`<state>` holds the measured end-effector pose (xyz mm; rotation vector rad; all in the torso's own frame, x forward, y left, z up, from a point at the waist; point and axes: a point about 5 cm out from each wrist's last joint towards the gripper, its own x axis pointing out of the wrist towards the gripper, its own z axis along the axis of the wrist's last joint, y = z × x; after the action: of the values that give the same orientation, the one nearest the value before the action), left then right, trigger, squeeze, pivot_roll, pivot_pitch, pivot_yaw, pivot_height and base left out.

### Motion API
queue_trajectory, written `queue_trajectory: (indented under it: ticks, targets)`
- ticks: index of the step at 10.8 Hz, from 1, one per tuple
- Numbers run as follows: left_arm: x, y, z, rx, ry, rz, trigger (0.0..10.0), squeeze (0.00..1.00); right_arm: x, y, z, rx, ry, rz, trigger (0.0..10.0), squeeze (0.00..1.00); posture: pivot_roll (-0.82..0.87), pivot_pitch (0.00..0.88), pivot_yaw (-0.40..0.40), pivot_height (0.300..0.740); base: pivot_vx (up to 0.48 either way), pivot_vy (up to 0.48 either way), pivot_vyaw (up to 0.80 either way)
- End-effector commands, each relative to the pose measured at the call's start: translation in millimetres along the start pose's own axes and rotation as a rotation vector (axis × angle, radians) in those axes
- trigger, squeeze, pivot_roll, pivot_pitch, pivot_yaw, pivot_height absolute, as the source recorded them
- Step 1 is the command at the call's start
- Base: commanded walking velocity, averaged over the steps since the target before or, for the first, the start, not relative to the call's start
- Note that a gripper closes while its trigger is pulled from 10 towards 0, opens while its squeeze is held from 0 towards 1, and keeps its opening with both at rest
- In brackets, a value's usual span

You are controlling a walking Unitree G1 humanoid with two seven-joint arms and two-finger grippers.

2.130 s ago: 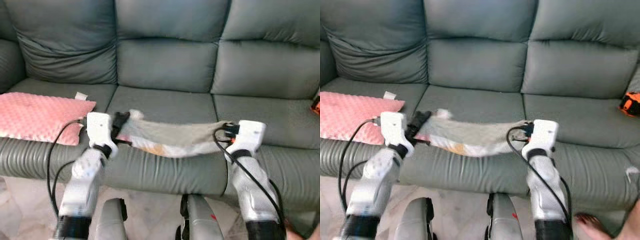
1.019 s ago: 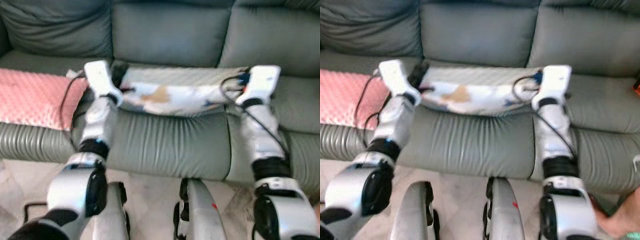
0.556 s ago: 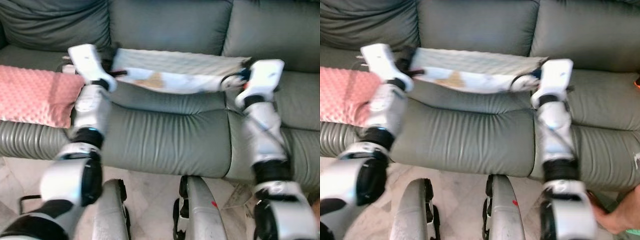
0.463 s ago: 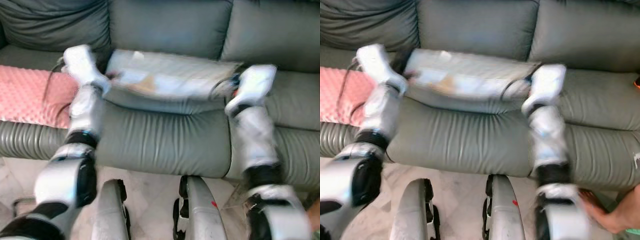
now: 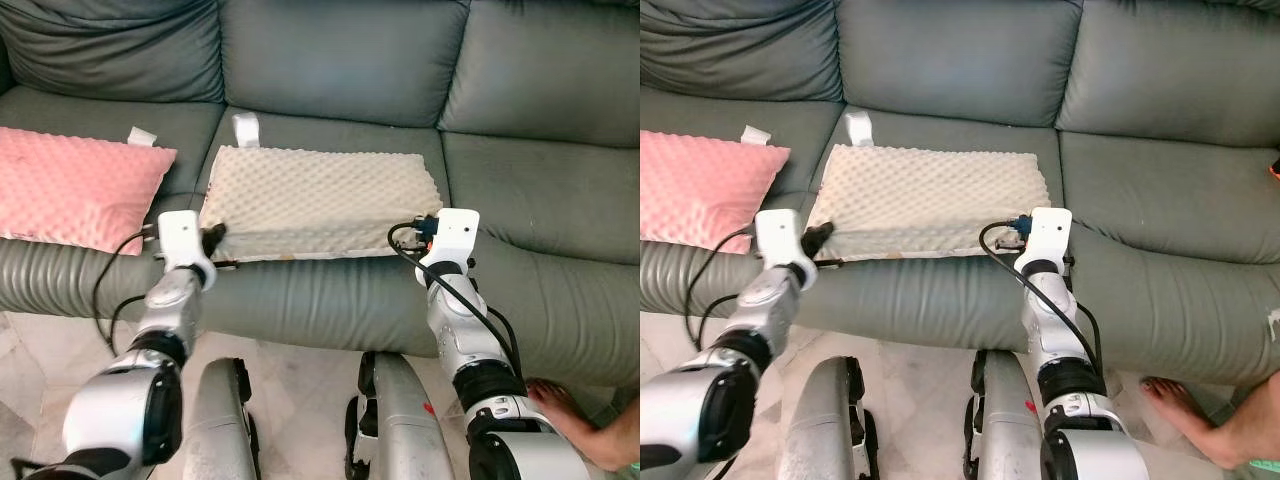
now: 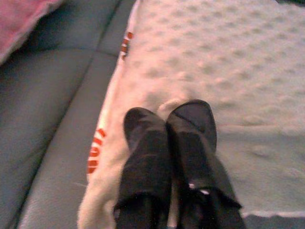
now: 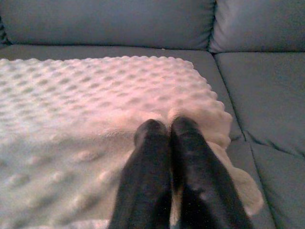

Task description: Move the pillow to the sofa

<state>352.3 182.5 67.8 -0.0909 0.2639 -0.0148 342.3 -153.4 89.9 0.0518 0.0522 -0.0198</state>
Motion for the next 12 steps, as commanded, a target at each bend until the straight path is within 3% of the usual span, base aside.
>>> queue_trajectory:
  ticks: [1,4,7,8,9,10,11,12]
  targets:
    - [0.3,-4.5,-4.0,0.02,0.032,-0.014,10.0,1.0,-0.2,-2.0,-3.0,0.014,0.007,-0.009,10.0,1.0,-0.05,0.221,-0.033,0.611,0.0,0.0,0.0]
    - [8.8,-3.7,23.2,0.094,-0.02,0.008,10.0,1.0,1.8,8.3,7.4,0.059,-0.029,0.022,10.0,1.0,-0.06,0.195,-0.032,0.611,0.0,0.0,0.0]
    - [13.2,-1.4,47.3,0.174,-0.091,0.025,10.0,1.0,-5.5,35.3,2.5,0.098,-0.022,0.094,10.0,1.0,-0.05,0.151,-0.029,0.611,0.0,0.0,0.0]
    - [14.4,-1.6,65.4,0.194,-0.179,0.031,10.0,1.0,-10.8,35.6,9.2,-0.008,-0.087,0.11,10.0,1.0,-0.05,0.125,-0.027,0.611,0.0,0.0,0.0]
    - [13.1,0.9,75.7,0.197,-0.245,0.031,10.0,1.0,-14.0,18.1,17.2,-0.109,-0.144,0.041,10.0,1.0,-0.05,0.112,-0.028,0.611,0.0,0.0,0.0]
    - [11.3,4.8,78.7,0.194,-0.275,0.03,10.0,1.0,-14.3,2.4,18.9,-0.132,-0.148,-0.024,10.0,1.0,-0.03,0.105,-0.023,0.611,0.0,0.0,0.0]
    - [3.0,20.6,79.5,0.218,-0.336,0.049,10.0,1.0,-12.4,-28.1,9.2,-0.113,-0.081,-0.129,10.0,1.0,-0.02,0.102,-0.016,0.611,0.0,0.0,0.0]
    - [-4.4,30.3,77.3,0.241,-0.366,0.053,10.0,1.0,-9.7,-41.6,2.8,-0.081,-0.029,-0.175,10.0,1.0,0.01,0.102,-0.013,0.611,0.0,0.0,0.0]
